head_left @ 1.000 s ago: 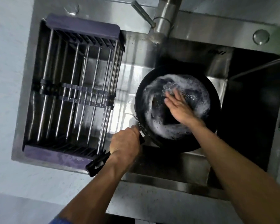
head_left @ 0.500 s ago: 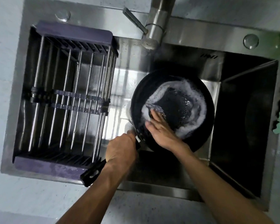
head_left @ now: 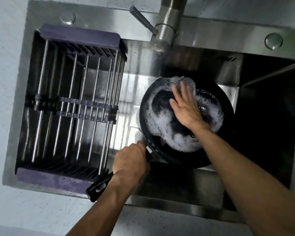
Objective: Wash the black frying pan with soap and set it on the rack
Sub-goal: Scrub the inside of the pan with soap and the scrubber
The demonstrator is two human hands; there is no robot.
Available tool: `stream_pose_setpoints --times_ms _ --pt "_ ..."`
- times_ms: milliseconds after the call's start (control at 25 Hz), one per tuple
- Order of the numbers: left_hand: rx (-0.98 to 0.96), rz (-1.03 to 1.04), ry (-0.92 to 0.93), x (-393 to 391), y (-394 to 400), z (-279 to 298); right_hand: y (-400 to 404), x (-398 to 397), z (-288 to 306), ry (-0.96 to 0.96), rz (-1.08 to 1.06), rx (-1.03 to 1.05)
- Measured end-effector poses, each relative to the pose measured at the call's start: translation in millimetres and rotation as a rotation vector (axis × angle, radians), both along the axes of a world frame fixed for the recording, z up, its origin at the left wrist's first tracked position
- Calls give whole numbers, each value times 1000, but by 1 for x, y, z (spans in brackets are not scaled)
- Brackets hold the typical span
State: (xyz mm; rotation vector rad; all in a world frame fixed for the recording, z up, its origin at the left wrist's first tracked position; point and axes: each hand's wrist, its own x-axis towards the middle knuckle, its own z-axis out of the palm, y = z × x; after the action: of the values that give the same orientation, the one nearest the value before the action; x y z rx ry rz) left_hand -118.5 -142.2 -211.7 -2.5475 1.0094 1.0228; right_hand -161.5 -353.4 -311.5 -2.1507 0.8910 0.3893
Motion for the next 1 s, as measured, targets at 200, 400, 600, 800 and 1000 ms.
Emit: stream_pose_setpoints --times_ms 200,400,600,800,1000 --pt "-3 -18 -36 -2 0 1 33 -35 5 79 56 90" --pt "-18 13 -27 -2 0 2 -5 -57 13 342 10 -79" --pt "-31 22 -44 -2 0 2 49 -61 22 111 118 271" --pt "-23 21 -52 -2 -2 3 66 -100 45 213 256 231" --pt "25 23 -44 -3 -4 3 34 -101 52 377 216 117"
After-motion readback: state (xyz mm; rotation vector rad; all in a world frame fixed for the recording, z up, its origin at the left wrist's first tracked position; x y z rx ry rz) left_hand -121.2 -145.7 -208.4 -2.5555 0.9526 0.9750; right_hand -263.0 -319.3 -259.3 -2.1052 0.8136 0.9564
